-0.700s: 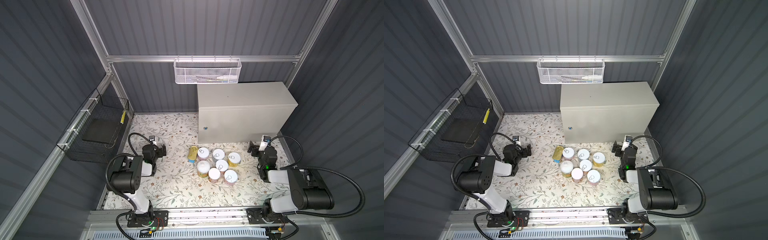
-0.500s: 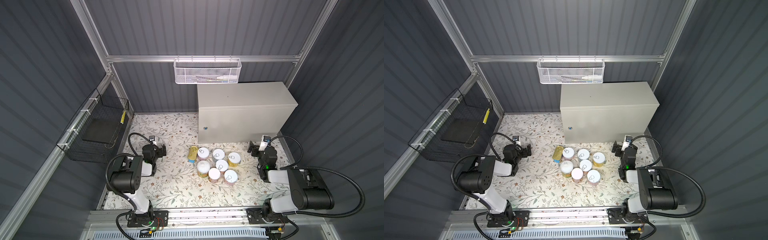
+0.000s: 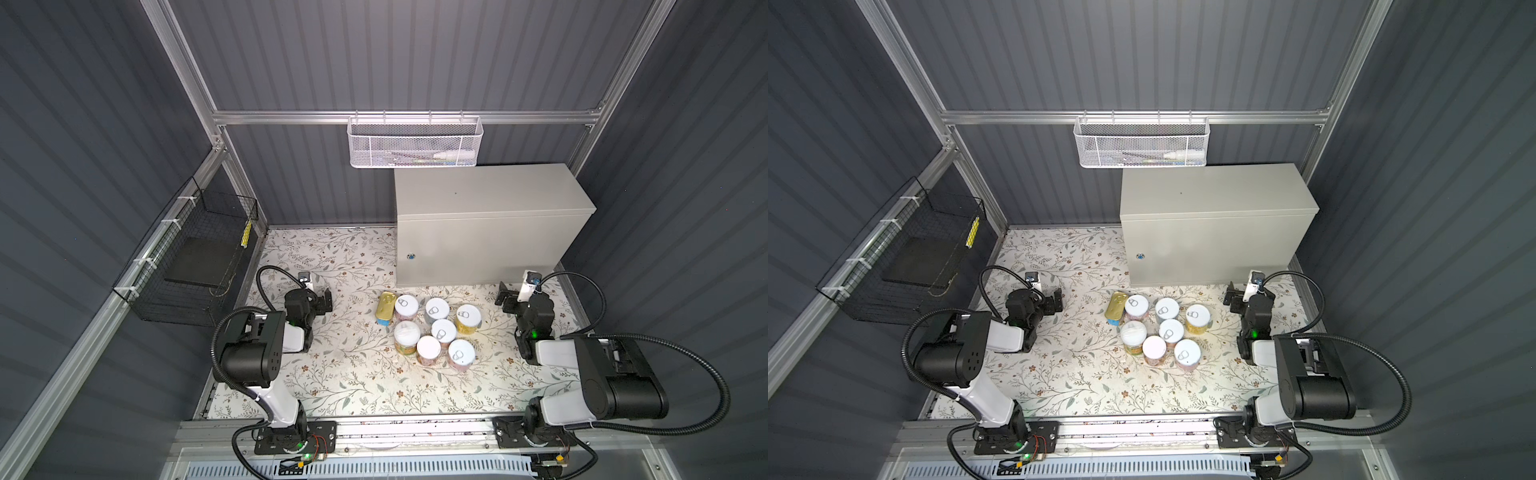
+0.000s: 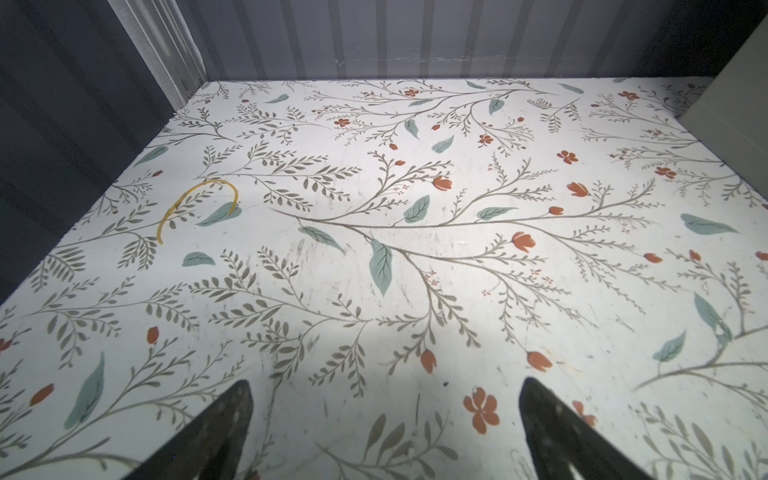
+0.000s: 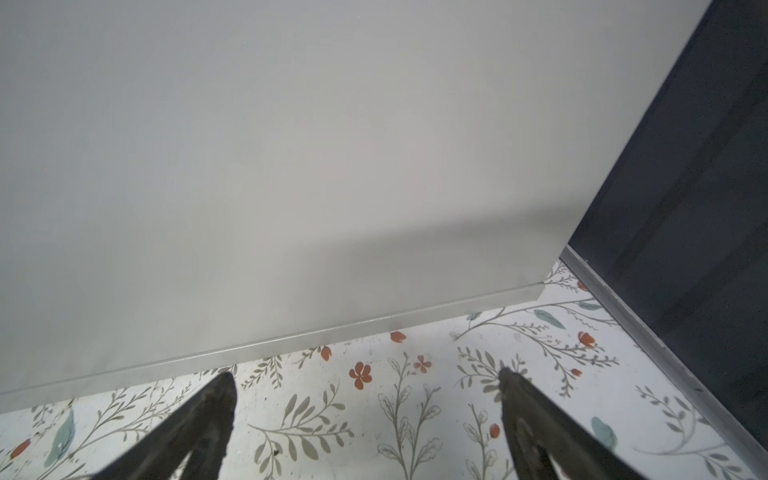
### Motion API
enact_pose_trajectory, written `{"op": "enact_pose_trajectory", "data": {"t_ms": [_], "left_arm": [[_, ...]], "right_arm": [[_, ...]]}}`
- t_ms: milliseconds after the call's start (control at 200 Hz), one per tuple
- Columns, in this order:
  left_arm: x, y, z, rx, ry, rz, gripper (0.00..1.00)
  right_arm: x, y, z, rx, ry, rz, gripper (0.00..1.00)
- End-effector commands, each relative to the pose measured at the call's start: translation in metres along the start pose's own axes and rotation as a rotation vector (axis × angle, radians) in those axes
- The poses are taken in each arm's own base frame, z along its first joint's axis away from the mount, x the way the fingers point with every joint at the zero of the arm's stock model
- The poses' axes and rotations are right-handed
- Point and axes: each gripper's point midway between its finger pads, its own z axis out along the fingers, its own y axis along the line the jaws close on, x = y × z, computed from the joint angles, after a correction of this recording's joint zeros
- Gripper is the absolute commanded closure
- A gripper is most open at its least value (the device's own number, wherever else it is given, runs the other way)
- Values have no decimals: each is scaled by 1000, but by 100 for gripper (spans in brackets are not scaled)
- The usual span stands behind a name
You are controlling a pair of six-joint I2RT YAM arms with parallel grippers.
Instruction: Place and organize the canned foods onto the counter
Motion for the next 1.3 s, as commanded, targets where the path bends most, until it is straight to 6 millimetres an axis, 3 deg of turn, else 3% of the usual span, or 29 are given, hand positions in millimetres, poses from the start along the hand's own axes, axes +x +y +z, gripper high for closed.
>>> {"op": "enact_pose_trajectory", "data": {"t_ms": [0, 730, 911, 1081, 1296], "left_arm": [[-5, -4, 3, 15, -9, 17, 0], [-7, 2, 3, -30, 0, 11, 0], [-35, 10, -7, -205, 27, 54, 0], [-62, 14, -34, -360, -43, 74, 0], [-98, 10, -61, -358, -35, -62, 0]], "right_arm": [[-6, 0, 3, -1, -11, 2, 1], [-6, 1, 6, -35, 4, 15, 1], [-13, 4, -2, -49, -20, 6, 1], [-21, 15, -9, -117, -30, -18, 1], [-45, 28, -30, -200, -66, -35, 1]]}}
